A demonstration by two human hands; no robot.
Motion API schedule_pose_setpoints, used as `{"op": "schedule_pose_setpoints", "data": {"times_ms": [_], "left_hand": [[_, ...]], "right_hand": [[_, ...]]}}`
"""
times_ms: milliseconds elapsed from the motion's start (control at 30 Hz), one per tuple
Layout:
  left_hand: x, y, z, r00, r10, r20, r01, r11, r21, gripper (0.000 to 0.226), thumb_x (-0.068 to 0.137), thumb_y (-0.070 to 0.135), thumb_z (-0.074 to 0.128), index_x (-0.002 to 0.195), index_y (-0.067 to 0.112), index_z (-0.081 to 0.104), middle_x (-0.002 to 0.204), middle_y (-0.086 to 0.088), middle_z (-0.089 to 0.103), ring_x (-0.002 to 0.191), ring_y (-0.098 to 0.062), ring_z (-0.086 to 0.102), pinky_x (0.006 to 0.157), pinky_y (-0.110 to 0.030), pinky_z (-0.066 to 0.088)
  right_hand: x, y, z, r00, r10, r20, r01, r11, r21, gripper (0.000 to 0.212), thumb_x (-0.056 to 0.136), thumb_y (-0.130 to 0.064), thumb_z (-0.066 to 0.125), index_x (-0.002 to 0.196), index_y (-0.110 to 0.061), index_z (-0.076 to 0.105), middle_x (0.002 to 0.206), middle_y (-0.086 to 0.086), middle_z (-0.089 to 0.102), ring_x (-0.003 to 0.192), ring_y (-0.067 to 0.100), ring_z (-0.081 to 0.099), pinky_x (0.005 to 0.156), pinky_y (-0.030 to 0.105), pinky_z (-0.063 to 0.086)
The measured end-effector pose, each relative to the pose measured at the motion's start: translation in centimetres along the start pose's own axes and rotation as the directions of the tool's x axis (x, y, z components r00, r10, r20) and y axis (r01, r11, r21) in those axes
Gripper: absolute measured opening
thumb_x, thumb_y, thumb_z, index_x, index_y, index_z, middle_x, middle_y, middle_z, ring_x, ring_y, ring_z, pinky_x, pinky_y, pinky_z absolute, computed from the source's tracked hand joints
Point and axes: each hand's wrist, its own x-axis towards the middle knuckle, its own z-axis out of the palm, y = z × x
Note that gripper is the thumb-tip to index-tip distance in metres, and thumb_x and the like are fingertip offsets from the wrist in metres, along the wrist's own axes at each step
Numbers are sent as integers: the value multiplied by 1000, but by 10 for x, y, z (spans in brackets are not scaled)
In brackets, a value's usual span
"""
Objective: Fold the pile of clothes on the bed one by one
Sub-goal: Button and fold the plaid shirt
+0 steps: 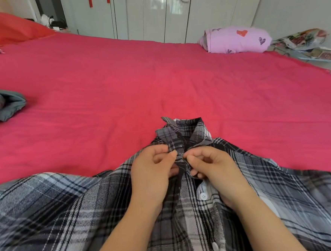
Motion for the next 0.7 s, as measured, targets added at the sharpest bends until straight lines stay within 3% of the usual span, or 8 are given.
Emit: {"op": "schedule_pose_setpoints", "data": {"times_ms": [133,400,633,700], "left_hand": [[-2,2,-1,999,0,42,1,1000,-28,17,86,9,64,85,25,61,77,1,66,62,0,65,56,-11,49],[-8,5,1,974,91,206,-125,979,158,32,90,8,56,85,39,60,84,9,66,68,3,63,63,-11,51],[-7,7,2,980,139,142,-155,981,115,13,82,19,66,77,31,63,70,12,66,63,3,62,57,-14,52],[-6,4,1,980,138,144,-162,972,170,11,77,21,71,77,29,64,70,16,67,68,5,63,62,-18,54]], "right_hand": [[1,1,0,1000,6,-7,-5,996,87,16,84,-7,64,80,-21,72,61,-7,59,54,3,53,52,15,42],[1,0,-1,1000,10,-25,-5,980,199,19,83,-6,64,76,-22,73,61,-8,60,54,3,50,52,14,41],[-1,-3,2,997,-74,-8,74,994,77,12,81,-9,67,80,-21,70,67,-6,61,60,5,54,57,15,45],[-2,-3,4,995,-97,-34,98,995,34,11,79,-10,70,82,-21,66,64,-5,60,59,5,56,54,17,46]]}}
